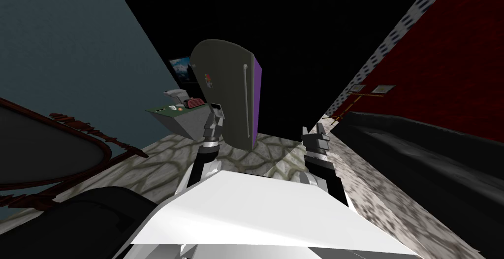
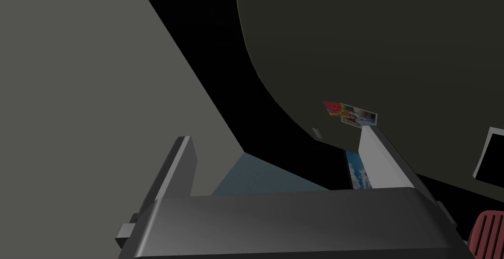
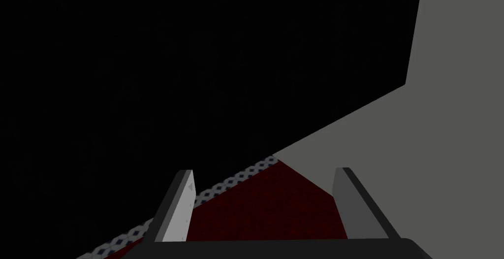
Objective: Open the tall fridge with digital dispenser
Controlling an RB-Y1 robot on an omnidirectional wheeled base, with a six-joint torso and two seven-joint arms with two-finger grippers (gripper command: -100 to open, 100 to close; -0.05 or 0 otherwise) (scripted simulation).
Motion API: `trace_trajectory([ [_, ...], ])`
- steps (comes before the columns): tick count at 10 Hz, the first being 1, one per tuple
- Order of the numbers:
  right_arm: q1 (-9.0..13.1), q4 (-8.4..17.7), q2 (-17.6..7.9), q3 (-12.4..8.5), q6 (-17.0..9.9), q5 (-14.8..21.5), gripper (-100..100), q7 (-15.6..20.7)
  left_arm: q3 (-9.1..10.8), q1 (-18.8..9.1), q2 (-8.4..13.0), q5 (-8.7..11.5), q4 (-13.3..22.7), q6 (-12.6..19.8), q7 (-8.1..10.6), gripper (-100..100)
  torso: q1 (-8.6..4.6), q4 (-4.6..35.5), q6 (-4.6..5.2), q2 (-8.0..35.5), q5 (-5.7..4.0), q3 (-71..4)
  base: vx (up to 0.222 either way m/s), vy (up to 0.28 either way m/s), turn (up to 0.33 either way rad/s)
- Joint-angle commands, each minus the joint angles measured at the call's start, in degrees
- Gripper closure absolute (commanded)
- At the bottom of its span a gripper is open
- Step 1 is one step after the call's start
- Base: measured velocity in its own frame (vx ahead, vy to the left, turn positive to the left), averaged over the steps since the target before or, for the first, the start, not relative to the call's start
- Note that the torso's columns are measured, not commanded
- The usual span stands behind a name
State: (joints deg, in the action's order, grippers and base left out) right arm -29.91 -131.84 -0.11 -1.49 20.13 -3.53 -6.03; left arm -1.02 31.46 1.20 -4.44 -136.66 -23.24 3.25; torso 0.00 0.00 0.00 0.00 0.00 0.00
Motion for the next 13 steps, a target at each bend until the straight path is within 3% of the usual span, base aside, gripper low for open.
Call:
trace_trajectory([
  [1, 0.0, 0.0, 0.0, 0.0, 0.0, 0.0, 0, 0.0, 0.00, 0.0, 0.0, 0.0, 0.0, 0.0, 0.00, 0, 0.00, 2.3, 0.00, 2.3, 0.00, -4.7, 0.000, 0.000, 0.000],
  [9, 0.0, 0.0, 0.0, 0.0, 0.0, 0.0, 0, 0.0, 0.00, 0.0, 0.0, 0.0, 0.0, 0.0, 0.00, 0, 0.00, 35.4, 0.00, 35.4, 0.00, -70.7, 0.000, 0.000, 0.000],
  [10, 0.0, 0.0, 0.0, 0.0, 0.0, 0.0, 0, 0.0, -0.05, -0.1, 1.7, -0.2, 0.1, 0.4, -0.08, -100, 0.00, 39.6, 0.00, 39.6, 0.00, -79.2, 0.020, -0.002, -0.009],
  [13, 0.0, 0.0, 0.0, 0.0, 0.0, 0.0, 0, 0.0, -0.33, -0.7, 5.3, -1.2, 0.7, 2.6, -0.51, -100, 0.00, 42.2, 0.00, 42.1, 0.00, -84.6, 0.047, -0.004, -0.027],
])
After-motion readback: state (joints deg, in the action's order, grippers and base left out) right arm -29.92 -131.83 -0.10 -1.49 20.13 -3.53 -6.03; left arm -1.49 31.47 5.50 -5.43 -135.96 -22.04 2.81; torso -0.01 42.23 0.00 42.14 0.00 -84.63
